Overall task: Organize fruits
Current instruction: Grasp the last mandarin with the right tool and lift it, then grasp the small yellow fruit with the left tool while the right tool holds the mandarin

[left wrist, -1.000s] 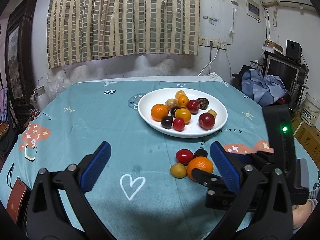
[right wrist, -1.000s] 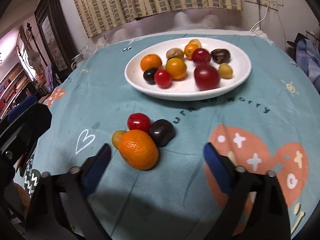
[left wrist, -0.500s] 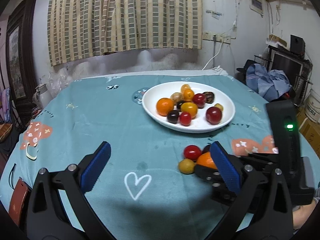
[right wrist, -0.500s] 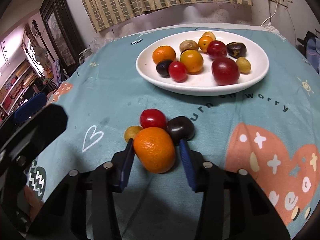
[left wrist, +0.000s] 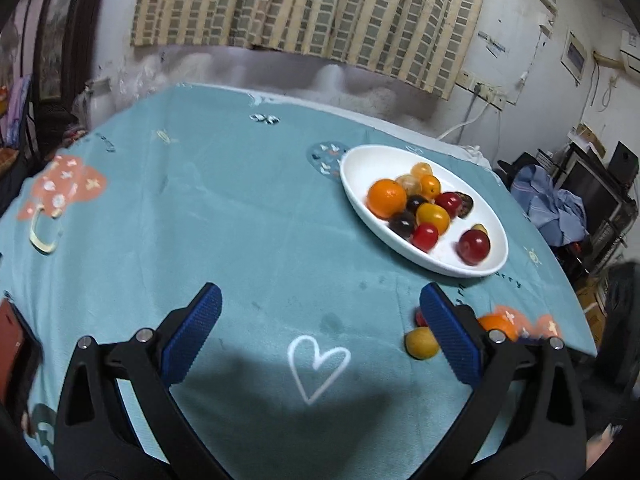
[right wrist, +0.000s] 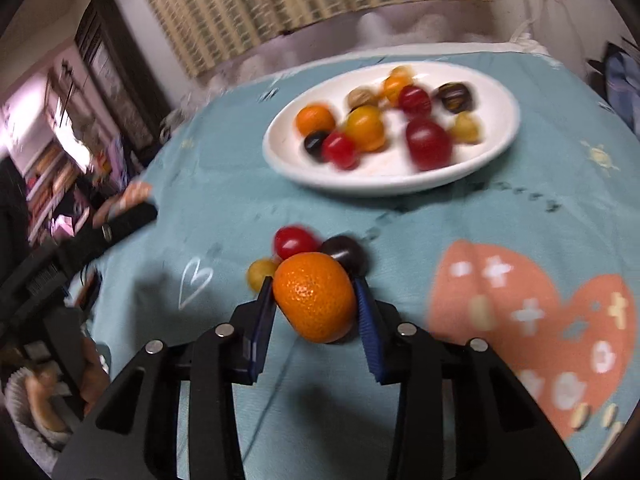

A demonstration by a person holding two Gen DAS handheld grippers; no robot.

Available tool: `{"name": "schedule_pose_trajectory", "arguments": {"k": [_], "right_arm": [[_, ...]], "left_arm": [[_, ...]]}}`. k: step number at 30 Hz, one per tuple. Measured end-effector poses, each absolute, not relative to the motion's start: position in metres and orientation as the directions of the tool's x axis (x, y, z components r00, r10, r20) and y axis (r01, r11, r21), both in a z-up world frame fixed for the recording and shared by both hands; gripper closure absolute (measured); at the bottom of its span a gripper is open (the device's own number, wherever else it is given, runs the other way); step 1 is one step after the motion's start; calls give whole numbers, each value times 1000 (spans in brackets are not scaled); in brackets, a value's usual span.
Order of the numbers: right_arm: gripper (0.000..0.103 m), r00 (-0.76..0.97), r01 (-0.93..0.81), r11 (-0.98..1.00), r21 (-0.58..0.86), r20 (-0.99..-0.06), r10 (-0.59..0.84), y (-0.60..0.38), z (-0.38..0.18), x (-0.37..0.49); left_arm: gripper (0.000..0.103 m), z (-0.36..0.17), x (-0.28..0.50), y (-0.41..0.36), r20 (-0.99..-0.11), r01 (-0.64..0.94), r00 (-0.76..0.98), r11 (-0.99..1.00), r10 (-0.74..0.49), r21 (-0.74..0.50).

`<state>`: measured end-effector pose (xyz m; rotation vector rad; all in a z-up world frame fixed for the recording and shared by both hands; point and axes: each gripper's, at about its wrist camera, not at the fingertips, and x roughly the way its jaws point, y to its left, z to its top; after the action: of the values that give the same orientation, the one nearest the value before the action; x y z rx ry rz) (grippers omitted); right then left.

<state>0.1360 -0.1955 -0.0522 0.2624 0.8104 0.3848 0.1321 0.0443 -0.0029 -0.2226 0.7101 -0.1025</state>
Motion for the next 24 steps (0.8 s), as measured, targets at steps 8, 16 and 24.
{"name": "schedule_pose_trajectory", "arguments": {"k": [8,16,24], "right_arm": [[63,684,-156,867,473,-582,440,-238,-35,133],[63,670,-163,864,476,-589,451,-233,-37,133],[63,664,-155,862,483,-595,453,-234,-39,135]], "left_arm": [[2,-25,127,-40,-678,202,734,963,-26,181],[6,-35,144,-45,-747,310,652,945,-130,106],[73,-44,152,-67,-781,432,580,900,-231,54]]}}
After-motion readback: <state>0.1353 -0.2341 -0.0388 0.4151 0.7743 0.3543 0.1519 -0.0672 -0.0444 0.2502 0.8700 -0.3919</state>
